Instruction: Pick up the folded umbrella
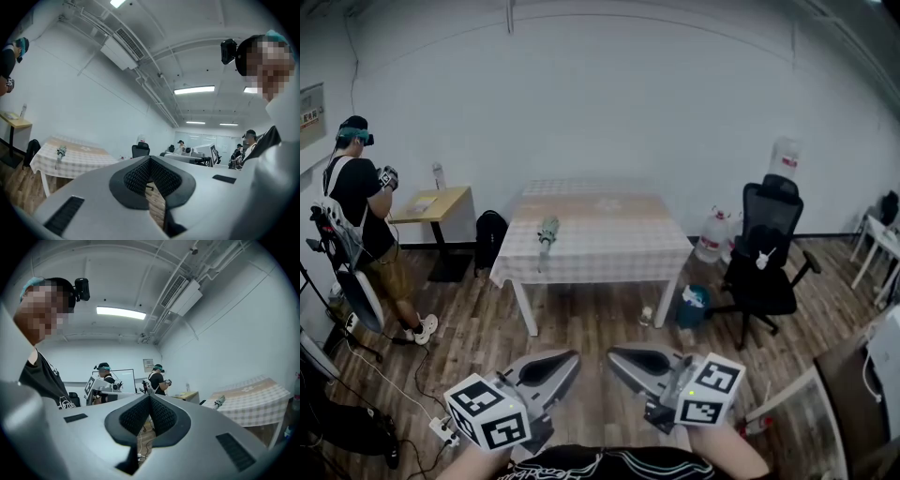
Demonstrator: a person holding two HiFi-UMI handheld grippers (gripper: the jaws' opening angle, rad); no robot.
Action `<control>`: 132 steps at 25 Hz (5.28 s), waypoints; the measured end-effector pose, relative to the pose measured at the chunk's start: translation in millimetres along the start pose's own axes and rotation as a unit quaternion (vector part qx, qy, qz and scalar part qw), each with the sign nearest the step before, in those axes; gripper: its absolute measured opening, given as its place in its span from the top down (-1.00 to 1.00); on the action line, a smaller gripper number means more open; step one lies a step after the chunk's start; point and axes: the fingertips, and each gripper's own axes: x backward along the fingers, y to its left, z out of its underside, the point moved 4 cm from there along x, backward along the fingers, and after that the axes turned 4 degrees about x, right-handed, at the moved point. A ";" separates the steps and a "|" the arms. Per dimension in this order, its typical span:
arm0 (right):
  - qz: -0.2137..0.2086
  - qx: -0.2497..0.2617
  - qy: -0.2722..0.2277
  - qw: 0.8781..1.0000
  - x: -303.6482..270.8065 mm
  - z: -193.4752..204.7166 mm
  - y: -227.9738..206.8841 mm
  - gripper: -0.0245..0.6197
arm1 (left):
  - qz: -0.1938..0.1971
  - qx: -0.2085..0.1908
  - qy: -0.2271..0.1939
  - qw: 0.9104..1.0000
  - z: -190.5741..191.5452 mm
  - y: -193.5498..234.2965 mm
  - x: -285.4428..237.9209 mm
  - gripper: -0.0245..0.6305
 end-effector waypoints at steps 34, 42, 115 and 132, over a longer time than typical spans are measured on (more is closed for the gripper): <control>0.053 -0.090 0.035 0.994 -178.6 38.9 -333.8 0.90 | 0.032 0.075 0.038 0.996 -65.9 322.8 -206.4 0.94; 0.057 -0.093 0.042 0.993 -233.7 42.9 -410.1 0.90 | 0.021 0.088 0.040 0.995 -84.3 414.0 -247.0 0.94; -0.028 -0.208 0.131 0.969 -414.9 119.0 -842.6 0.89 | -0.369 0.133 0.254 0.884 11.5 877.1 -433.3 0.14; -0.017 -0.244 0.142 0.959 -435.7 146.5 -871.4 0.90 | -0.372 0.164 0.351 0.844 75.1 917.5 -435.9 0.00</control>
